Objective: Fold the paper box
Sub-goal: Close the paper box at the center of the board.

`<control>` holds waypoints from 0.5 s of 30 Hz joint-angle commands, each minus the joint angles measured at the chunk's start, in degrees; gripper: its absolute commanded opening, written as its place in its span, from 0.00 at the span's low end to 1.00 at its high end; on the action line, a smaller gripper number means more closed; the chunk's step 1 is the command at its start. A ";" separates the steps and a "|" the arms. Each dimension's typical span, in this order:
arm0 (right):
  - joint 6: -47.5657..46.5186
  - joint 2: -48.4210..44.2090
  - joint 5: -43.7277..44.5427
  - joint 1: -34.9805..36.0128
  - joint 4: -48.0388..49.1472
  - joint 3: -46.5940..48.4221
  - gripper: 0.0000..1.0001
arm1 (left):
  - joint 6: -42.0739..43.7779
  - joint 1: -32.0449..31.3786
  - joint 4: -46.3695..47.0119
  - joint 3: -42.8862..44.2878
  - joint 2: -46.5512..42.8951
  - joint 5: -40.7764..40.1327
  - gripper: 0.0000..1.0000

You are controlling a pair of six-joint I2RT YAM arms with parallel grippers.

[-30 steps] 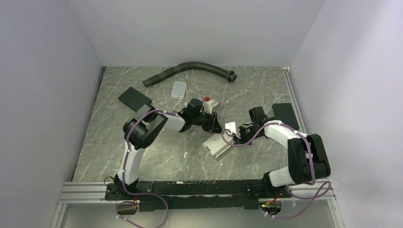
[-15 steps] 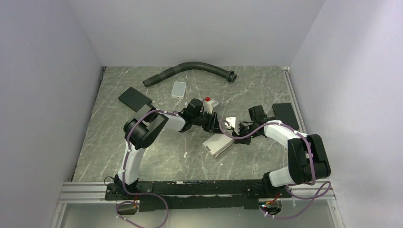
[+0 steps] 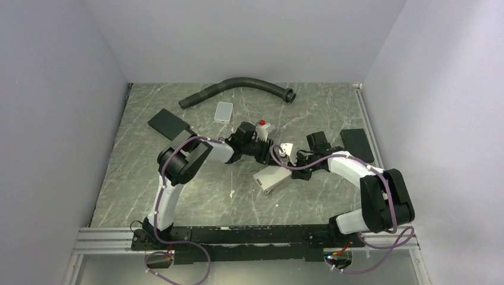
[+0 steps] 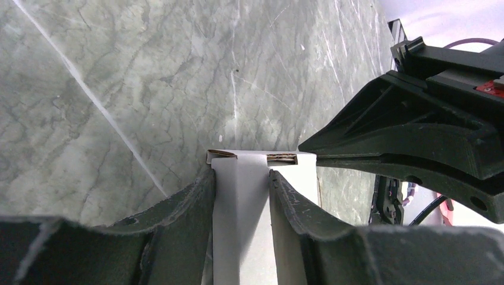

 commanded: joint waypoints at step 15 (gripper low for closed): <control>3.12 1.74 5.15 0.46 14.61 3.54 0.00 | -2.15 -5.02 -7.47 -4.43 5.84 1.40 0.44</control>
